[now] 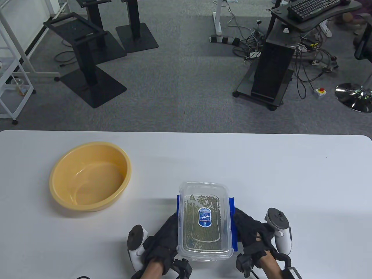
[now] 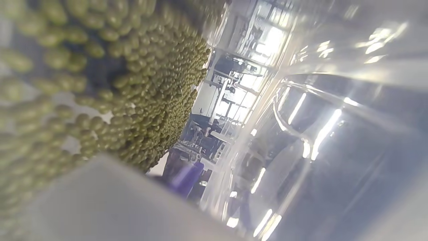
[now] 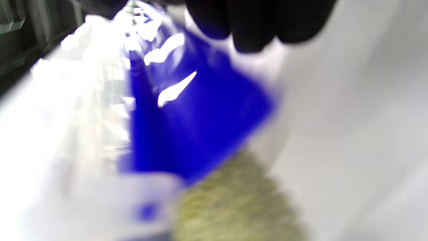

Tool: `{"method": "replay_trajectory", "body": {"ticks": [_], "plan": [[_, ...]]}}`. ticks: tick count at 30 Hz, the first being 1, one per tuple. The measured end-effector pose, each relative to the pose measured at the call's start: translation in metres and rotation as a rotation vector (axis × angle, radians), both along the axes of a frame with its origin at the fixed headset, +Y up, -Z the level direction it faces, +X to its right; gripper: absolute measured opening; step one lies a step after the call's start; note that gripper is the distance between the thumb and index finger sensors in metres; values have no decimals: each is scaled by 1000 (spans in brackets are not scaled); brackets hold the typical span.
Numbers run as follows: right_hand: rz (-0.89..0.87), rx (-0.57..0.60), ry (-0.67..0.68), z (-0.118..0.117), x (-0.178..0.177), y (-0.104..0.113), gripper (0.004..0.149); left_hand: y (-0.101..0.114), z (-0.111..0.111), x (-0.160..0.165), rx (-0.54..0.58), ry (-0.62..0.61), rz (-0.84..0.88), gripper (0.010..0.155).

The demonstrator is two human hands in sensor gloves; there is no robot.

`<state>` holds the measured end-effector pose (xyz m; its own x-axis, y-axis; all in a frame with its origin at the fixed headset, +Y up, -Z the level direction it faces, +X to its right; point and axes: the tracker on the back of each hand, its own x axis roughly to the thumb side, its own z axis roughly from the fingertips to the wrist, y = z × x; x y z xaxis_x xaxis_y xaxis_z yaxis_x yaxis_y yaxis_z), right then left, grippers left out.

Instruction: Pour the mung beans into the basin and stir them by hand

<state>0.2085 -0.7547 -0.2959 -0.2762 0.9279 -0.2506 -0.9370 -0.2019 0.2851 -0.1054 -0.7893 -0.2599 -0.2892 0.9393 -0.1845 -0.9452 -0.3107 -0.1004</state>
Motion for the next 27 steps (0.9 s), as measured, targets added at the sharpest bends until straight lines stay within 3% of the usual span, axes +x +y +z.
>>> {"method": "replay_trajectory", "body": {"ticks": [1,3,5,9,10,17,20,23,25,27], "plan": [[155,88,-27,2,0,11,73,-1,-1,-1,2,1,-7,64],[301,233,-80,8,-5,25,72,-2,-1,-1,-1,0,-2,64],[334,348,-106,14,-14,33,70,-2,-1,0,-5,3,6,64],[154,323,25,28,-42,34,91,1,3,2,-3,52,-93,64],[170,328,30,29,-44,34,92,1,3,2,-3,57,-96,64],[518,677,-120,45,-53,64,91,4,0,1,16,81,-82,64],[500,636,-120,44,-51,70,94,2,2,-1,4,108,-91,64],[259,544,-142,39,-38,80,92,4,1,-5,2,161,-99,64],[12,497,-242,34,-14,94,84,4,-1,-11,11,172,-97,64],[13,466,-351,24,17,102,81,4,-1,-16,6,180,-77,64]]}}
